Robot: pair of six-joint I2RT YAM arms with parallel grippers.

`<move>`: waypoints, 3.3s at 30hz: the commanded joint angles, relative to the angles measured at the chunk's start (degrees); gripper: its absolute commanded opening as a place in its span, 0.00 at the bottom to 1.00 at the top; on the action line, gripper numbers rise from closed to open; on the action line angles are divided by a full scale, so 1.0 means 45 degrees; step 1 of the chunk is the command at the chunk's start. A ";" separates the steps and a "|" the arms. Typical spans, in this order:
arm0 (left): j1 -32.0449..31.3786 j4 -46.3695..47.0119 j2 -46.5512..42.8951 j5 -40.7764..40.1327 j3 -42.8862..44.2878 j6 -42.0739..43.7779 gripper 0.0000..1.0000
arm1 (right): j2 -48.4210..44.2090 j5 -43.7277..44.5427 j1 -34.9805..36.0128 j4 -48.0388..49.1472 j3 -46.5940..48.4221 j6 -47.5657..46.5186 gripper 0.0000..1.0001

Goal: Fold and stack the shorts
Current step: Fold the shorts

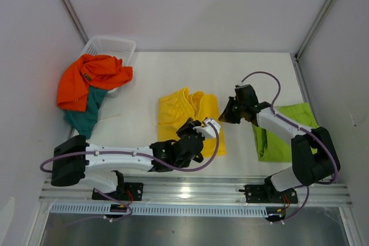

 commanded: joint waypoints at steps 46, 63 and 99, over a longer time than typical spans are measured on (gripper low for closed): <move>0.4039 -0.1486 -0.1251 0.9632 0.1651 -0.7876 0.99 | -0.3346 -0.5276 -0.4785 0.2190 -0.2814 -0.1207 0.16; 0.6542 -0.0572 0.0521 1.4296 0.0127 -0.9166 0.92 | 0.2510 -0.7252 -0.1756 0.8364 -0.0449 0.1371 0.23; 0.6287 -0.2501 -0.2013 1.3986 -0.0478 -0.9713 0.89 | 0.3604 -0.8345 -0.2556 0.7426 -0.3064 0.0706 0.10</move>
